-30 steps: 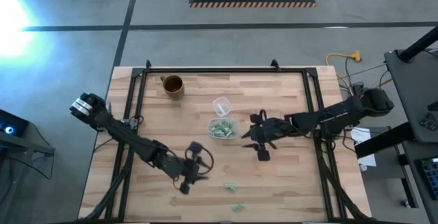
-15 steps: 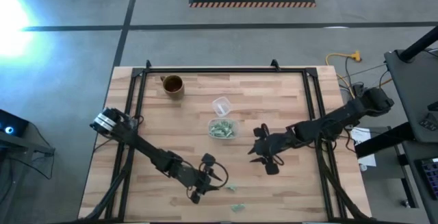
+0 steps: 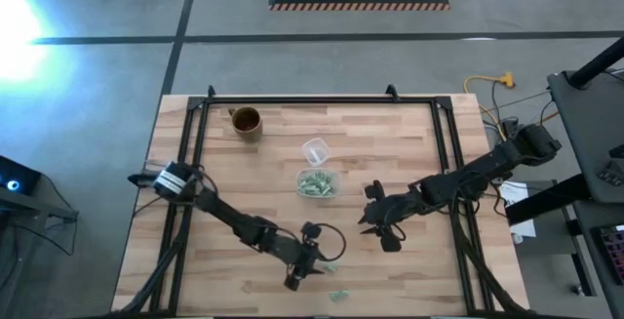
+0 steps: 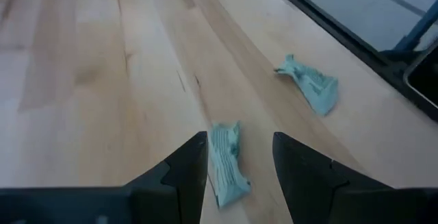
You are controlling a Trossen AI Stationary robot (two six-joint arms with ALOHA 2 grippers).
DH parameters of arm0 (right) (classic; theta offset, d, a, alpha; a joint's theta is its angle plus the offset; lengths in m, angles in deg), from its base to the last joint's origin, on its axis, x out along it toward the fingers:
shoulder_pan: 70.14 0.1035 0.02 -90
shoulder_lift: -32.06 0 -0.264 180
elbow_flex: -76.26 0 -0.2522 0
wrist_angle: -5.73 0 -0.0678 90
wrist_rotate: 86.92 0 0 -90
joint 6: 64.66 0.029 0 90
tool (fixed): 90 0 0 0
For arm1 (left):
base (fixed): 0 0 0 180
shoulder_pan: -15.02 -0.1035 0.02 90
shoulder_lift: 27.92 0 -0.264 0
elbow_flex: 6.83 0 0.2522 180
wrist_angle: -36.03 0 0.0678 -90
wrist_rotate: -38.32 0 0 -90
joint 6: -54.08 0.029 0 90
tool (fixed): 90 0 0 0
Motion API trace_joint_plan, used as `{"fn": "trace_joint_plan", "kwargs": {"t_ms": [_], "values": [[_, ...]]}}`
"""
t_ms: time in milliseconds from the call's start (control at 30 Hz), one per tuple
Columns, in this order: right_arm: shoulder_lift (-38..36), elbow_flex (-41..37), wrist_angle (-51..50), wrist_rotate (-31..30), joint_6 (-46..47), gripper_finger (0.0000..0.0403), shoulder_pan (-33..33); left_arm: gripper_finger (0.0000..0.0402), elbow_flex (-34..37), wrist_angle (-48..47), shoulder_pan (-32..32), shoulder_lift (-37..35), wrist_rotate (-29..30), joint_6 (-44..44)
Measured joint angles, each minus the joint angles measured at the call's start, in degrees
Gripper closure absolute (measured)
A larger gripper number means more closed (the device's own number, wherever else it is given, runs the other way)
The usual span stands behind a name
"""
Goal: Pick and place Stevia / Truvia into bins
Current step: Put the stevia packet into the bottom transparent container
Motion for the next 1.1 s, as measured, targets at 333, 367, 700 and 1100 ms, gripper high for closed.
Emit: {"fn": "trace_joint_plan", "kwargs": {"t_ms": [333,367,700,1100], "values": [[0.00,-0.24,0.00,-0.26,0.22,0.0278,0.22,0.0253,-1.56,-1.27,-1.07,2.17,-2.00,-1.86],[0.02,-0.26,0.03,-0.26,0.22,0.0279,0.23,0.0253,-1.60,-2.12,-1.25,2.17,-2.04,-2.26],[0.02,-0.42,0.13,-0.28,0.22,0.0281,0.24,0.0253,-1.16,-5.22,-1.86,2.19,-2.02,-4.64],[0.02,-0.52,0.14,-0.39,0.21,0.0288,0.24,0.0264,-1.03,-6.05,-2.23,2.19,-2.91,-4.81]]}}
